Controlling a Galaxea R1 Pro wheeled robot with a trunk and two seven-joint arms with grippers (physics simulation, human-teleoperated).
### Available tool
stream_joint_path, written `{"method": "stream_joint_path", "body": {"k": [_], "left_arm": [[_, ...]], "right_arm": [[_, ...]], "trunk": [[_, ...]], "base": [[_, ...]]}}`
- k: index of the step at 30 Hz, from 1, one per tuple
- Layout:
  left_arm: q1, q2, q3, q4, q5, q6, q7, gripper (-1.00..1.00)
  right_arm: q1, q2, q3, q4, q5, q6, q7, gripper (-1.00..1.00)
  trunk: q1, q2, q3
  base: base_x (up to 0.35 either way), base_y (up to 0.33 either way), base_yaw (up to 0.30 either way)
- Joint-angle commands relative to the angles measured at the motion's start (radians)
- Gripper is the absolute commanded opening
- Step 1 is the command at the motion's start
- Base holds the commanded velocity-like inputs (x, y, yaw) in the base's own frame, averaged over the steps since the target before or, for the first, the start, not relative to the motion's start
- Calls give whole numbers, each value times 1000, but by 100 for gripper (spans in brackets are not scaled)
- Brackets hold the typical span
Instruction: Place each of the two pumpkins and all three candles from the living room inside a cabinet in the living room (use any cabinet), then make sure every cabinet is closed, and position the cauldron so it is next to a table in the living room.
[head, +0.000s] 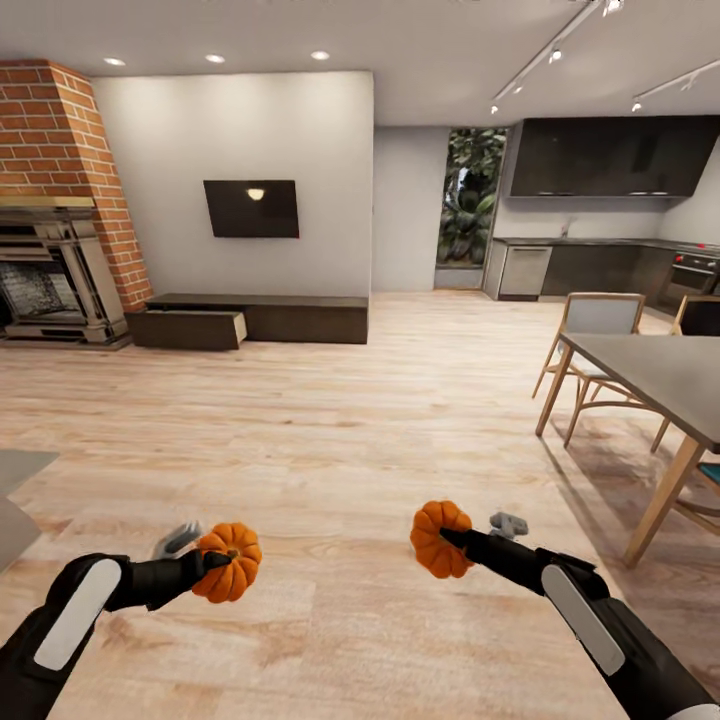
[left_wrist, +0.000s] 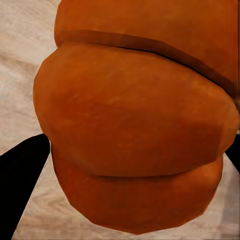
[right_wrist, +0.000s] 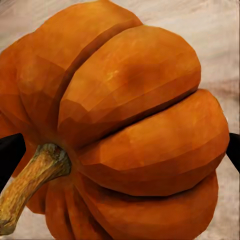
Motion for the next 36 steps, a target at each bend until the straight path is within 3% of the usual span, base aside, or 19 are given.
{"method": "stream_joint_path", "body": {"k": [1,4,5,9,11,13,16,18,21,23,26,36], "left_arm": [[-2,-32,-3,10,6,0,70,-100],[-3,-94,-17,67,-106,-68,157,-100],[-4,-123,-20,107,-177,-129,172,-100],[-25,-196,-22,256,-349,-257,186,-100],[-38,-221,-23,349,-400,-326,187,-100],[-45,-242,-23,420,-423,-397,188,-100],[-48,-280,-32,460,-432,-431,189,-100],[-48,-291,-56,492,-436,-443,189,-100],[-49,-297,-104,549,-438,-476,189,-100],[-49,-298,-115,575,-437,-511,189,-100],[-49,-297,-120,586,-438,-526,188,-100],[-48,-291,-122,588,-438,-565,188,-100]], "right_arm": [[-1,0,1,13,7,2,-26,-100],[-1,6,3,80,37,-42,-147,-100],[-1,7,3,110,39,-76,-174,-100],[-1,15,8,206,44,-187,-219,-100],[0,16,8,219,45,-206,-225,-100],[0,17,9,224,47,-219,-226,-100],[0,17,9,227,47,-225,-223,-100],[1,17,10,227,48,-226,-223,-100],[4,17,36,226,48,-227,-222,-100],[5,17,50,229,46,-231,-221,-100],[6,17,55,234,44,-231,-221,-100],[9,17,57,320,43,-271,-221,-100]], "trunk": [[-4,7,2],[-16,28,12],[-19,35,15],[-35,63,27],[-42,77,34],[-50,91,40],[-62,112,49],[-69,126,56],[-81,147,65],[-88,161,71],[-100,182,81],[-100,182,81]], "base": [[0,0,0],[0,0,0],[0,0,0],[0,0,0],[0,0,0],[0,0,0],[0,0,0],[0,0,0],[0,0,0],[0,0,0],[0,0,0],[0,0,0]]}}
